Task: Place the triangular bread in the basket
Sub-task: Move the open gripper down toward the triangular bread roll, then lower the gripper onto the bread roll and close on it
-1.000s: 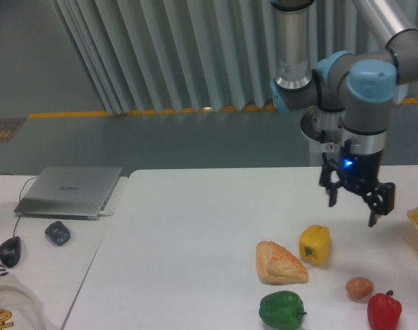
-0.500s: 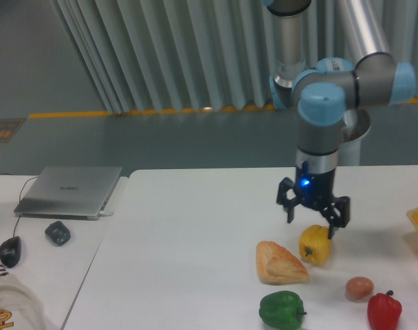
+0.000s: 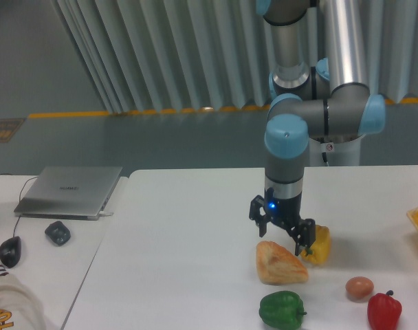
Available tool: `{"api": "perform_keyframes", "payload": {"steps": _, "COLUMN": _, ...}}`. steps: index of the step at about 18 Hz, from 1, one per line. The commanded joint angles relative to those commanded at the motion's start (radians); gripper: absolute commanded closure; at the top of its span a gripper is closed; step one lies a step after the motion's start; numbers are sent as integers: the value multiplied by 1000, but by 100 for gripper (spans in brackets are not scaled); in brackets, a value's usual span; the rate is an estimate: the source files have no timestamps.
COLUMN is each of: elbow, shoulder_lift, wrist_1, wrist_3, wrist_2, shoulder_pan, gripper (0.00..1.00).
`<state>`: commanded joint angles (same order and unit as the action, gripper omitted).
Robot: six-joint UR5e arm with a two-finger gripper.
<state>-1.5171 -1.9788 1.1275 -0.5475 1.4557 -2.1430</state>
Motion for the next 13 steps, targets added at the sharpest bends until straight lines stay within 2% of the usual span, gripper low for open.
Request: {"api": "perform_keyframes", "payload": {"steps": 13, "elbow": -15, "shoulder_lift": -28, "wrist_1": 2, "wrist_3": -48, "wrist_2": 35, "shoulder_pan": 3, "gripper": 0}}
